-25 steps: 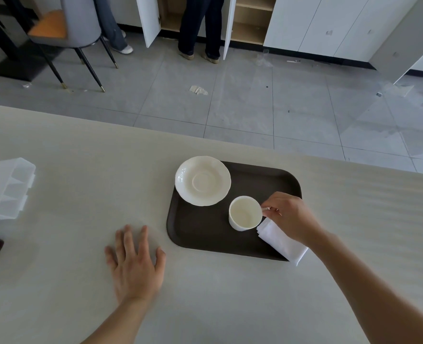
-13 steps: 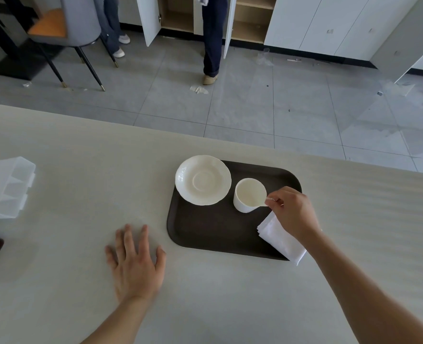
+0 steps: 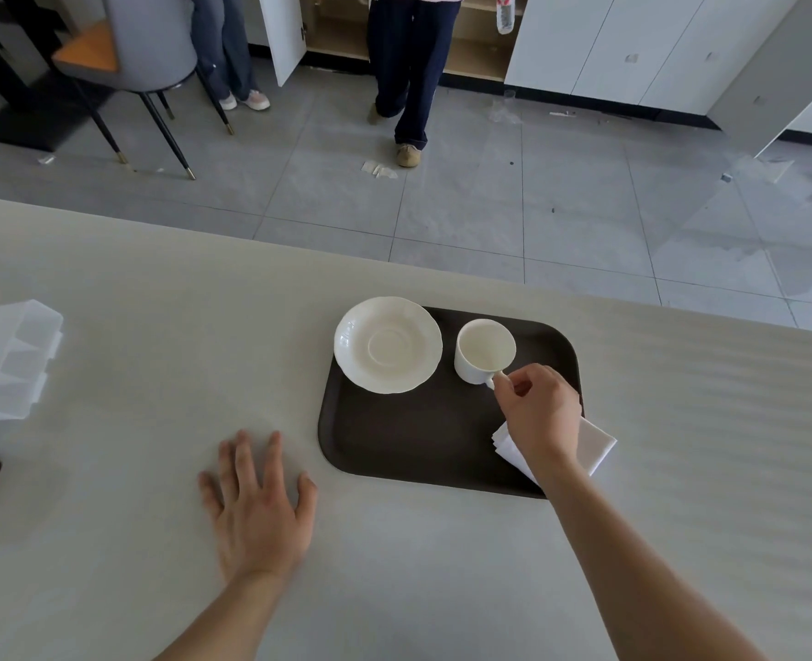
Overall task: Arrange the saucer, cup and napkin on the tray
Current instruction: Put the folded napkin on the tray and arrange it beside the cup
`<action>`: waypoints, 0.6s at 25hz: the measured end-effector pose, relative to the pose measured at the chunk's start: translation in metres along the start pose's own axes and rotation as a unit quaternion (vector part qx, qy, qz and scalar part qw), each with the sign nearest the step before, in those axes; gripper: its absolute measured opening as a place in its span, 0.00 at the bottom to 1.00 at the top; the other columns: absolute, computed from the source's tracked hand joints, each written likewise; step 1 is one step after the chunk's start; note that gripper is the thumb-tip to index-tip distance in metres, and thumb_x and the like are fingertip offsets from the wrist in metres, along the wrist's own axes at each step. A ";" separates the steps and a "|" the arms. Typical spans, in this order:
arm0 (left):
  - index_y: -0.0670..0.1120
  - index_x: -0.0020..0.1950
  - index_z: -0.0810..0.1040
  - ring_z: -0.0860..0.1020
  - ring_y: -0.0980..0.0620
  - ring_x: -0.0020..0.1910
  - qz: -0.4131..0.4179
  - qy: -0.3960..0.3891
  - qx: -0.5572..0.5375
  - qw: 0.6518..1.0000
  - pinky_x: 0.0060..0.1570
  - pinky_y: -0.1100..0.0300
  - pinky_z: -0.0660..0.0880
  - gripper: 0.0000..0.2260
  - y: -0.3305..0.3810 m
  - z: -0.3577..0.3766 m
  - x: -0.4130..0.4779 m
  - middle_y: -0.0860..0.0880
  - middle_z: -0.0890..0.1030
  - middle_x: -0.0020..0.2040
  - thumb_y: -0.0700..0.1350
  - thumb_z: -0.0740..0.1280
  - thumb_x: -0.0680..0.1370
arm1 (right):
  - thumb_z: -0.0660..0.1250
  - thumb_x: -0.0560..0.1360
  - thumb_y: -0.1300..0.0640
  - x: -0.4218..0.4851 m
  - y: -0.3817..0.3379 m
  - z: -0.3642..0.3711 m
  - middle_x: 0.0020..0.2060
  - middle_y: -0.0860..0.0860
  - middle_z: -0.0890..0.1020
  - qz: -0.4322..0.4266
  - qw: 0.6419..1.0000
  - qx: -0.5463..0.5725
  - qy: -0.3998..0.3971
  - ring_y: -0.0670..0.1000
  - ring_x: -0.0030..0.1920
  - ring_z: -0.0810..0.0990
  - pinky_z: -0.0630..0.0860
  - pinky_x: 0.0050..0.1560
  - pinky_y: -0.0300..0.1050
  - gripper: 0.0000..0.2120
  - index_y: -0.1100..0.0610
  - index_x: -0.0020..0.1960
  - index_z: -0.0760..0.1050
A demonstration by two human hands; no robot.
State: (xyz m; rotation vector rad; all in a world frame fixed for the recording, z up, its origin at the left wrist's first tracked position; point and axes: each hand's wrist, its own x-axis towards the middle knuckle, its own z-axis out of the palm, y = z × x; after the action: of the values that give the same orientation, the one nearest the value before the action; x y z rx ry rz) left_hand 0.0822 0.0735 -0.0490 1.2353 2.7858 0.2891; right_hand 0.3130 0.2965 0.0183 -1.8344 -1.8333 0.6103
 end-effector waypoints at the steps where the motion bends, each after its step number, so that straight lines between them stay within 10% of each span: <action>1: 0.44 0.74 0.70 0.59 0.35 0.77 0.000 0.000 0.000 1.000 0.74 0.34 0.53 0.31 0.000 0.000 0.000 0.35 0.65 0.75 0.57 0.54 0.74 | 0.72 0.74 0.50 -0.002 -0.003 0.003 0.33 0.50 0.81 0.022 1.000 0.021 -0.003 0.51 0.36 0.78 0.75 0.39 0.47 0.14 0.56 0.34 0.76; 15: 0.45 0.74 0.69 0.59 0.35 0.77 0.001 -0.007 0.006 1.000 0.74 0.35 0.53 0.30 -0.002 0.001 0.001 0.36 0.65 0.75 0.57 0.55 0.74 | 0.68 0.74 0.47 -0.017 -0.032 0.026 0.29 0.49 0.83 0.126 0.983 0.135 -0.020 0.52 0.35 0.85 0.80 0.44 0.50 0.15 0.55 0.35 0.74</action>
State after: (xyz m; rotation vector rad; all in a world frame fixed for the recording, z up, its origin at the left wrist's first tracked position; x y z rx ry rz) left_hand 0.0808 0.0730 -0.0507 1.2383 2.7787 0.2620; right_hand 0.2716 0.2801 0.0173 -1.8907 -1.4666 0.9436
